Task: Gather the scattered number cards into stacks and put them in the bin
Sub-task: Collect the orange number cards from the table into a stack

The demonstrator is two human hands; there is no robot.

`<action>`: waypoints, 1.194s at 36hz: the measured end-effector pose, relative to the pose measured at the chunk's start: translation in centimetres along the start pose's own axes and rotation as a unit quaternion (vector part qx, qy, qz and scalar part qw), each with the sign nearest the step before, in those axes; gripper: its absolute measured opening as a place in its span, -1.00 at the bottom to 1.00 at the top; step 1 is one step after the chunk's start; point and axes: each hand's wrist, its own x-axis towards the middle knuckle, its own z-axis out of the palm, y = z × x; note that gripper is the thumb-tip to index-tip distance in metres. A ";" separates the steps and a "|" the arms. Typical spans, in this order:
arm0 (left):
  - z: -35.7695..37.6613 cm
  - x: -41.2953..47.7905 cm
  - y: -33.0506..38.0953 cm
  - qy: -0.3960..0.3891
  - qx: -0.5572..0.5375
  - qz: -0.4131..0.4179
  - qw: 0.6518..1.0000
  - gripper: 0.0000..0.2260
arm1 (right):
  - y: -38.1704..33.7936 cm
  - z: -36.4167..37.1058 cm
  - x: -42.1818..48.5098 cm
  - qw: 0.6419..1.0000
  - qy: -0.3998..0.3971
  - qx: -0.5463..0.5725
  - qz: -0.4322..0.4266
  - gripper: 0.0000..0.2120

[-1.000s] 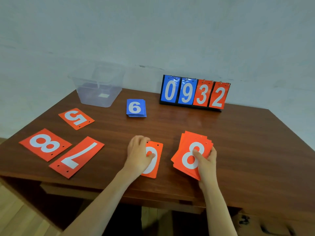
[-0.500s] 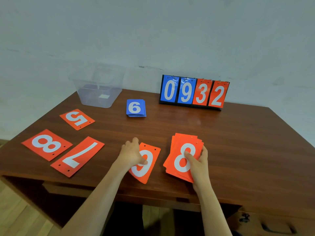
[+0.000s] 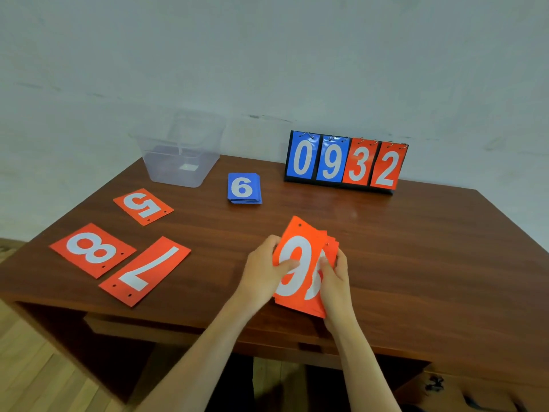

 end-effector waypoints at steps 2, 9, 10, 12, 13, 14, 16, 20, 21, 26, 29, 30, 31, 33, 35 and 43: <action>0.7 0.1 -0.4 0.036 0.071 0.012 0.997 -0.73 | -0.2 0.5 -0.1 1.000 -0.007 0.004 -0.001 -0.66; -1.4 -0.5 -1.8 0.092 0.131 0.031 0.987 -0.58 | 0.7 2.0 -0.1 0.999 -0.027 -0.028 -0.022 -0.56; -2.2 -0.8 -2.3 0.107 0.138 0.038 0.984 -0.58 | 0.8 2.3 0.1 0.999 -0.027 -0.030 -0.019 -0.54; -4.2 -1.2 -3.3 0.143 0.150 0.038 0.978 -0.61 | 0.7 2.8 0.3 0.999 -0.026 -0.033 -0.011 -0.50; -5.3 -1.3 -3.8 0.159 0.164 0.028 0.973 -0.63 | 0.6 3.1 0.5 0.999 -0.027 -0.034 -0.006 -0.50; -6.5 -1.4 -4.3 0.173 0.188 0.011 0.967 -0.63 | 0.6 3.4 0.6 0.999 -0.027 -0.036 -0.001 -0.50; -8.7 -1.5 -5.4 0.179 0.275 -0.046 0.944 -0.61 | 0.4 3.9 0.8 0.999 -0.029 -0.042 0.011 -0.51; -11.2 -1.4 -7.2 0.093 0.405 -0.206 0.886 -0.49 | 0.4 4.5 1.0 0.999 -0.022 -0.035 0.033 -0.52; -11.3 -1.3 -7.4 0.071 0.409 -0.229 0.880 -0.46 | 0.4 4.5 1.0 0.999 -0.020 -0.034 0.033 -0.53; -9.2 -0.3 -8.1 0.009 0.386 -0.149 0.911 -0.50 | 0.4 3.8 1.2 0.998 -0.004 -0.042 0.043 -0.52; -7.3 0.4 -7.1 0.008 0.211 -0.050 0.976 -0.75 | 0.2 3.0 1.4 0.998 0.018 -0.039 0.043 -0.53; -6.7 0.6 -6.6 -0.005 0.153 -0.042 0.987 -0.75 | 0.1 2.7 1.5 0.998 0.026 -0.035 0.041 -0.53; -6.3 0.7 -6.2 -0.021 0.112 -0.036 0.993 -0.76 | 0.1 2.3 1.6 0.998 0.034 -0.034 0.041 -0.53; -5.6 0.9 -5.9 -0.035 0.084 -0.002 0.996 -0.83 | -0.1 1.7 1.8 0.998 0.047 -0.031 0.041 -0.53; -5.0 1.0 -5.9 -0.025 0.080 0.030 0.996 -0.89 | -0.3 1.1 2.0 0.997 0.057 -0.025 0.039 -0.53; -5.0 1.2 -6.1 0.020 0.243 -0.057 0.968 -0.47 | -0.2 0.4 2.2 0.996 0.071 -0.033 0.045 -0.54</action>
